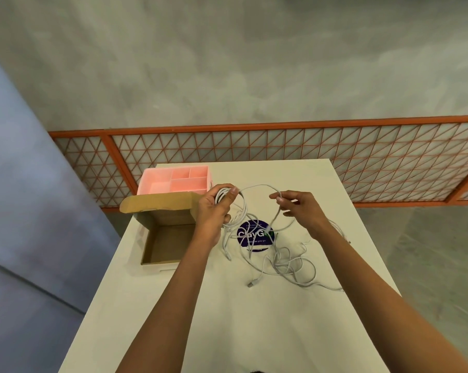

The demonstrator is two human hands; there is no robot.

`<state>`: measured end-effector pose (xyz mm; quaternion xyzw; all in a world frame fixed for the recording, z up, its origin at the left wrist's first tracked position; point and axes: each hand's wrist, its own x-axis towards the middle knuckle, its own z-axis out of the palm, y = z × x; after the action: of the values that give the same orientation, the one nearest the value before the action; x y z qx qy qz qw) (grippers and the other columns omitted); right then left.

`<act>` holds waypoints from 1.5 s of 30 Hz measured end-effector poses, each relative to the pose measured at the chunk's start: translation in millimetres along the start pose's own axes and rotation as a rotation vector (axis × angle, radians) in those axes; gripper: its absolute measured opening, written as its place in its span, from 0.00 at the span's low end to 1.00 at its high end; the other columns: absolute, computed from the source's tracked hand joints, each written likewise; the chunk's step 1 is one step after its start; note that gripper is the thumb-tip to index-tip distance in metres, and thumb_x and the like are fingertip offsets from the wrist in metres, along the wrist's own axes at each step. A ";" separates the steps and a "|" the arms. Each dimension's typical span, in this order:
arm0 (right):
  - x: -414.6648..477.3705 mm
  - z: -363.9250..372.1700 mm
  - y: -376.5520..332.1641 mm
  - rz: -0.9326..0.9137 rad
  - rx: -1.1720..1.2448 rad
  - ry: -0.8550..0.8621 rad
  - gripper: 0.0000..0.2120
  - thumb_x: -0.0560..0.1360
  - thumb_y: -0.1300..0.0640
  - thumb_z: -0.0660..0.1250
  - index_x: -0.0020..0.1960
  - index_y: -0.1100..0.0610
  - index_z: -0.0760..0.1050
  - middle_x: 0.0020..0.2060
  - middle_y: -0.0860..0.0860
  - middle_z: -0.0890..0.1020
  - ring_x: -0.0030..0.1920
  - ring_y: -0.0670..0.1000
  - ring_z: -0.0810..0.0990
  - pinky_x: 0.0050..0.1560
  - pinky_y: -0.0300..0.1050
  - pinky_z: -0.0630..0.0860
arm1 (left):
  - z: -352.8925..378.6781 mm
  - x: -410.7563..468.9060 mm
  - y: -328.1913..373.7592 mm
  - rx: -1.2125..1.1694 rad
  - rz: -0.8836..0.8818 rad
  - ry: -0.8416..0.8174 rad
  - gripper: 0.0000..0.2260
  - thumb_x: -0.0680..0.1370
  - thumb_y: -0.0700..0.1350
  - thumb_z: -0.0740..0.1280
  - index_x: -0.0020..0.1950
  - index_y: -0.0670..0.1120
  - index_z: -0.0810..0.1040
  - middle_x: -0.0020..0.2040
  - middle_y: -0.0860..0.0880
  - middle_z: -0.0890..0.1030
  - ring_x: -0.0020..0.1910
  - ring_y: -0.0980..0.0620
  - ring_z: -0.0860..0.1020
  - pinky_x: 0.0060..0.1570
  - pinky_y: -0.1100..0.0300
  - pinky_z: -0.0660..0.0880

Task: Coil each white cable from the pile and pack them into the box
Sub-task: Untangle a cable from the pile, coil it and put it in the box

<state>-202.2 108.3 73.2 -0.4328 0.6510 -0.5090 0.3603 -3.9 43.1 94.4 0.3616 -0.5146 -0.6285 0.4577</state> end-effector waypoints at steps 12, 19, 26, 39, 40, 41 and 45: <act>6.2 27.8 -28.1 0.042 0.447 0.009 0.09 0.79 0.66 0.60 0.46 0.60 0.78 0.37 0.56 0.78 0.32 0.43 0.81 0.42 0.36 0.81 | 4.9 -5.7 -7.3 0.039 -0.036 -0.077 0.03 0.75 0.44 0.70 0.42 0.51 0.82 0.30 0.51 0.67 0.24 0.59 0.59 0.22 0.67 0.58; -7.8 42.9 -33.0 0.227 0.304 -0.327 0.11 0.81 0.60 0.58 0.56 0.63 0.78 0.44 0.55 0.82 0.46 0.52 0.79 0.58 0.48 0.75 | 6.6 -6.4 -6.9 0.064 -0.013 -0.025 0.02 0.76 0.43 0.69 0.43 0.49 0.80 0.29 0.56 0.76 0.21 0.61 0.62 0.21 0.67 0.57; -17.8 47.0 -50.2 0.190 0.091 -0.401 0.19 0.74 0.63 0.69 0.65 0.61 0.71 0.44 0.51 0.78 0.46 0.47 0.79 0.49 0.41 0.76 | 4.4 -4.5 -5.2 0.077 0.021 0.037 0.02 0.76 0.43 0.69 0.44 0.47 0.80 0.30 0.55 0.80 0.21 0.61 0.66 0.21 0.67 0.59; -22.4 36.0 -87.9 0.187 -0.433 -0.527 0.14 0.77 0.69 0.60 0.58 0.61 0.79 0.40 0.54 0.77 0.40 0.50 0.72 0.44 0.41 0.72 | -10.4 4.4 -17.4 0.128 0.109 0.196 0.03 0.74 0.43 0.71 0.42 0.50 0.81 0.36 0.52 0.81 0.31 0.61 0.76 0.35 0.64 0.72; -23.7 35.1 -89.3 0.158 -0.432 -0.550 0.16 0.78 0.68 0.58 0.59 0.58 0.79 0.45 0.54 0.77 0.42 0.50 0.70 0.44 0.39 0.68 | -11.6 5.5 -18.7 0.137 0.116 0.191 0.04 0.74 0.42 0.72 0.41 0.51 0.81 0.36 0.53 0.82 0.33 0.59 0.77 0.38 0.61 0.74; -24.8 34.8 -90.2 0.137 -0.407 -0.572 0.16 0.79 0.67 0.57 0.61 0.57 0.78 0.51 0.54 0.78 0.43 0.49 0.69 0.42 0.37 0.66 | -12.1 6.4 -20.4 0.151 0.124 0.183 0.05 0.74 0.42 0.72 0.40 0.52 0.81 0.36 0.54 0.82 0.35 0.57 0.78 0.42 0.58 0.76; -27.4 30.5 -94.2 0.038 -0.243 -0.531 0.12 0.80 0.55 0.61 0.59 0.58 0.79 0.60 0.51 0.79 0.57 0.43 0.75 0.52 0.36 0.67 | -12.7 5.1 -26.0 0.176 0.160 0.143 0.06 0.74 0.41 0.71 0.39 0.51 0.80 0.33 0.58 0.82 0.35 0.60 0.78 0.43 0.61 0.74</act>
<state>-146.0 113.0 159.0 -0.5788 0.5978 -0.2894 0.4731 0.9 35.6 66.4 0.4020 -0.5611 -0.5149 0.5084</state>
